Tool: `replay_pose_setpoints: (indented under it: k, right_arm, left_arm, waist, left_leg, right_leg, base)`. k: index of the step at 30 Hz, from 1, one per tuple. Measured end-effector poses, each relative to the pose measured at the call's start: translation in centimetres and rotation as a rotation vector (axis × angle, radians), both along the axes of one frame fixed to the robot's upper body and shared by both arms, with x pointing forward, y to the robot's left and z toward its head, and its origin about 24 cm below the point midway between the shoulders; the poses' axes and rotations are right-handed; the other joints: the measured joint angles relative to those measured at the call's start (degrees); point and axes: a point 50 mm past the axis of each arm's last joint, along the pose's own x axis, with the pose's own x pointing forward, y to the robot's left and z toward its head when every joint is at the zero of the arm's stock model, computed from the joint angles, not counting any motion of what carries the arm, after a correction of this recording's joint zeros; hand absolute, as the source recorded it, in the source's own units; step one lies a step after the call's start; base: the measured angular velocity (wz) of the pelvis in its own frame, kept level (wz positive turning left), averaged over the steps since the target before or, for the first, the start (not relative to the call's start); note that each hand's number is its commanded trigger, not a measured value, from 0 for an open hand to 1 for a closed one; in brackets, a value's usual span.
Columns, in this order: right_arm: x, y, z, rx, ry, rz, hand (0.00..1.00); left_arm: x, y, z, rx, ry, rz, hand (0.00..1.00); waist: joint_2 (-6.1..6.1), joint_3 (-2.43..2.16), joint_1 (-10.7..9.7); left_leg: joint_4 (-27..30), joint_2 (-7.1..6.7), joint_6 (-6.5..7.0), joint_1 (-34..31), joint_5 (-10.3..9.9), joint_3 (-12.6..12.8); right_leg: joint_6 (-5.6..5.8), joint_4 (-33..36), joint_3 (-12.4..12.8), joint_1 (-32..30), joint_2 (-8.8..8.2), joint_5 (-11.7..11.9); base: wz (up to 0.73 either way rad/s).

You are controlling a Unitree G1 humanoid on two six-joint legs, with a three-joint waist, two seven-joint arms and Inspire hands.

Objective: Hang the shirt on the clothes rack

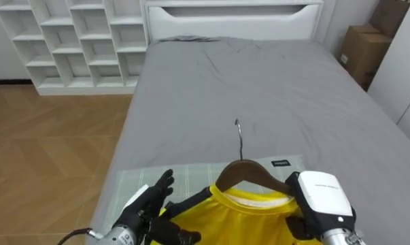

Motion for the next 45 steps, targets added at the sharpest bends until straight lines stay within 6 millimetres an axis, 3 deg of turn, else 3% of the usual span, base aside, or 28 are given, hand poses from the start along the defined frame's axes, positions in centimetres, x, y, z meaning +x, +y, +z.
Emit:
replay_pose_setpoints:
  k: [9,23,28,34,41,45]
  right_arm:
    - [0.2,-1.3,0.9,0.007,-0.078,-0.04,1.0]
    - [-0.9,-2.9,-0.1,0.029,-0.057,-0.095,1.0]
    - [-1.4,-3.6,-0.6,0.031,-0.038,-0.109,1.0]
    - [-1.3,-4.3,-0.3,0.048,-0.055,-0.142,1.0]
    - [-1.2,-4.3,0.1,0.05,-0.074,-0.143,1.0]
    - [-1.6,-3.4,1.2,0.052,-0.131,-0.102,1.0]
  left_arm:
    - [-1.2,4.3,-1.4,0.032,0.04,0.242,0.0]
    - [-5.0,7.7,-5.2,0.101,0.219,0.397,0.0]
    - [-9.4,9.6,-7.6,0.154,0.363,0.475,0.0]
    - [-14.6,10.2,-9.9,0.182,0.532,0.535,0.0]
    - [-20.4,11.0,-11.3,0.227,0.716,0.625,0.0]
    - [-22.9,11.2,-11.6,0.258,0.793,0.656,0.0]
  waist:
    - [-0.14,-0.04,0.57]
    - [0.82,-0.65,2.77]
    - [0.85,-0.56,3.04]
    - [0.32,-0.27,3.31]
    - [-1.23,-0.63,3.5]
    - [-1.5,-0.53,4.58]
  left_leg:
    - [0.06,0.02,0.0,0.11,0.0,-0.13]
    - [-0.83,-0.08,-0.03,0.9,-0.02,-1.28]
    - [-1.25,-0.09,-0.12,1.97,0.04,-1.73]
    - [-1.52,-0.44,-0.11,2.1,0.06,-1.58]
    - [-2.22,-0.78,0.01,2.19,0.14,-1.63]
    - [-2.29,-0.77,-0.01,2.17,0.11,-1.44]
  right_leg:
    - [-0.01,-0.07,-0.3,0.22,0.01,0.01]
    - [-0.04,-0.03,-1.3,0.87,0.09,0.03]
    - [-0.07,-0.21,-1.31,1.86,0.14,-0.03]
    - [-0.09,-0.2,-1.52,1.68,-0.18,-0.48]
    - [0.09,-0.91,-1.44,2.07,-0.36,-0.54]
    - [0.13,-1.03,-1.35,1.96,-0.37,-0.51]
  base:
    - [0.0]
    - [0.03]
    - [0.0]
    - [0.02]
    - [-0.01]
    - [-0.04]
